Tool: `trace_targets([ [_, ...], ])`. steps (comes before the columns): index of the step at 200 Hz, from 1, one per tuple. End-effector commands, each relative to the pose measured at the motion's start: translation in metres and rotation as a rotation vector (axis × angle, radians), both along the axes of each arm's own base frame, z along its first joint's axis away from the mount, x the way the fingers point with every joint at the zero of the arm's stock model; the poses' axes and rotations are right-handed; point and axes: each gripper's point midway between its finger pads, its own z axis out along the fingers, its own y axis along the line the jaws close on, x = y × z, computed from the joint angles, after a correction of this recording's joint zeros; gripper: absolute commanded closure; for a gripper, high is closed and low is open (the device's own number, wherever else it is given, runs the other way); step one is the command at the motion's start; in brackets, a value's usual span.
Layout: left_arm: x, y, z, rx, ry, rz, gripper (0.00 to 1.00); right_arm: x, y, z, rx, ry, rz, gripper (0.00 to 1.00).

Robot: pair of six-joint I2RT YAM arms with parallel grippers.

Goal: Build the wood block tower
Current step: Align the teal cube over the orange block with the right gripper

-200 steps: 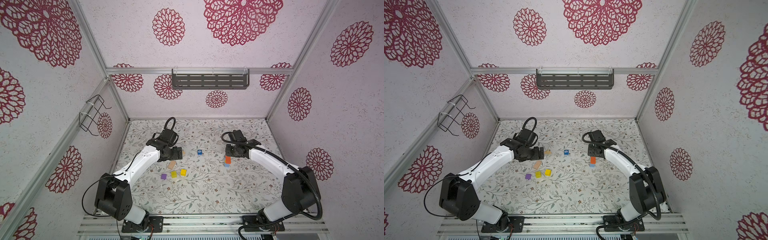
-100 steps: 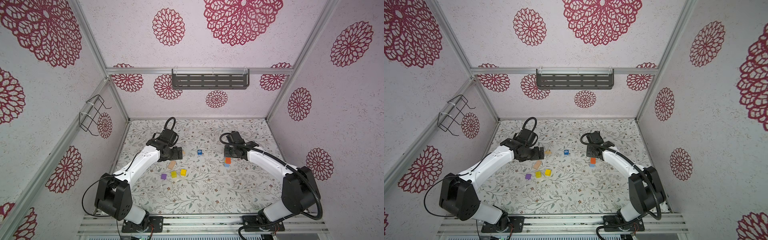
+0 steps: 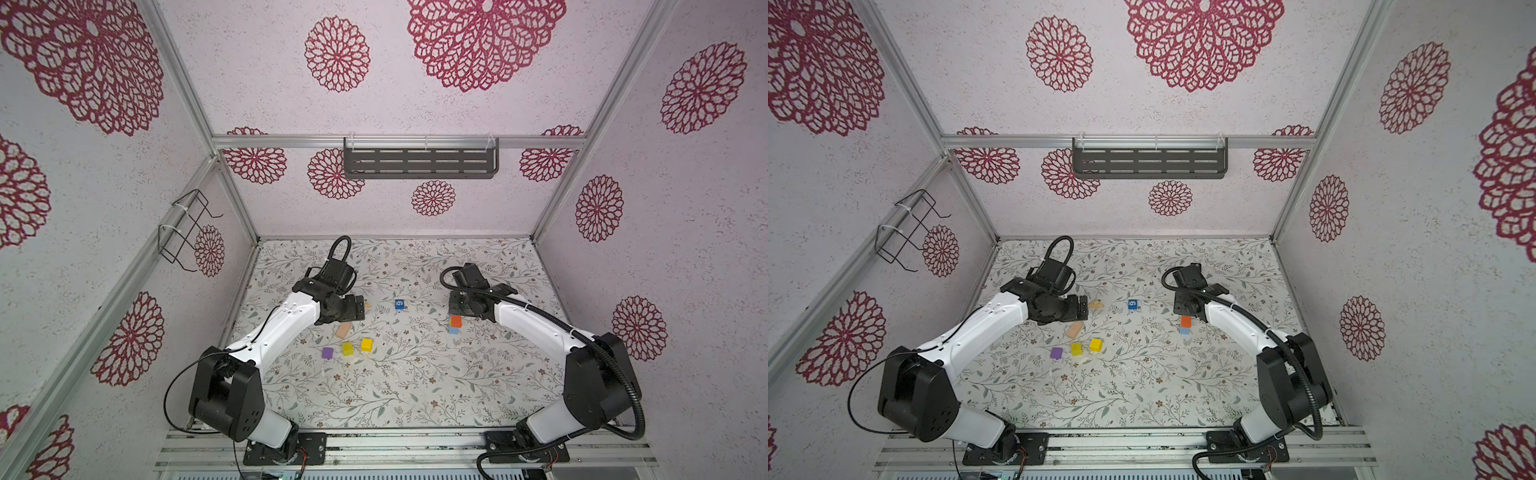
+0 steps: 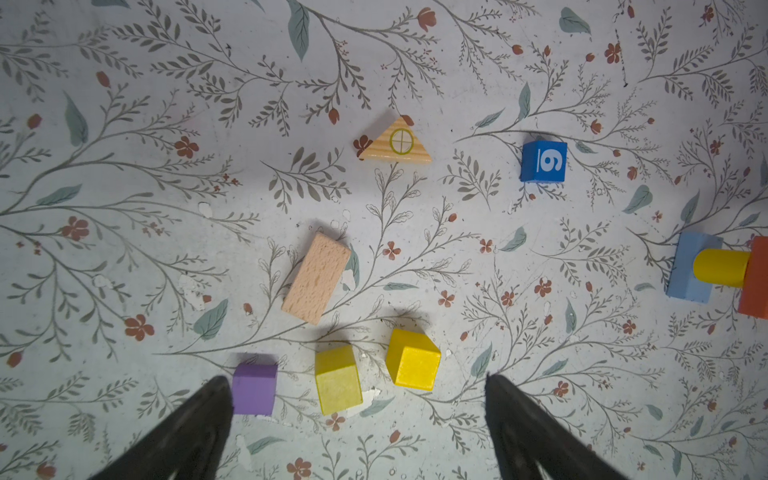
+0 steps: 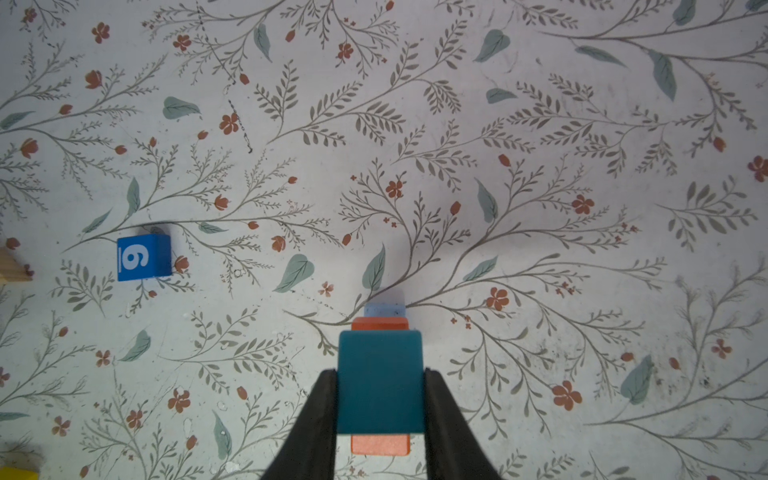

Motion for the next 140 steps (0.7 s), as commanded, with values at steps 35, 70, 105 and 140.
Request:
trace_targets([
  [35,0.004,-0.003,0.01,-0.028,-0.043,-0.002,0.03,0.007,0.001,0.005,-0.003,-0.023,-0.021,0.78],
  [70,0.004,-0.003,0.009,-0.031,-0.041,-0.003,0.03,0.006,0.0,0.0,-0.008,-0.012,-0.023,0.78],
  [105,0.005,-0.004,0.009,-0.034,-0.04,-0.003,0.03,0.007,0.002,-0.001,-0.009,-0.009,-0.019,0.78],
  [140,0.005,-0.003,0.008,-0.038,-0.037,0.001,0.03,0.008,0.003,-0.003,-0.009,-0.006,-0.015,0.78],
])
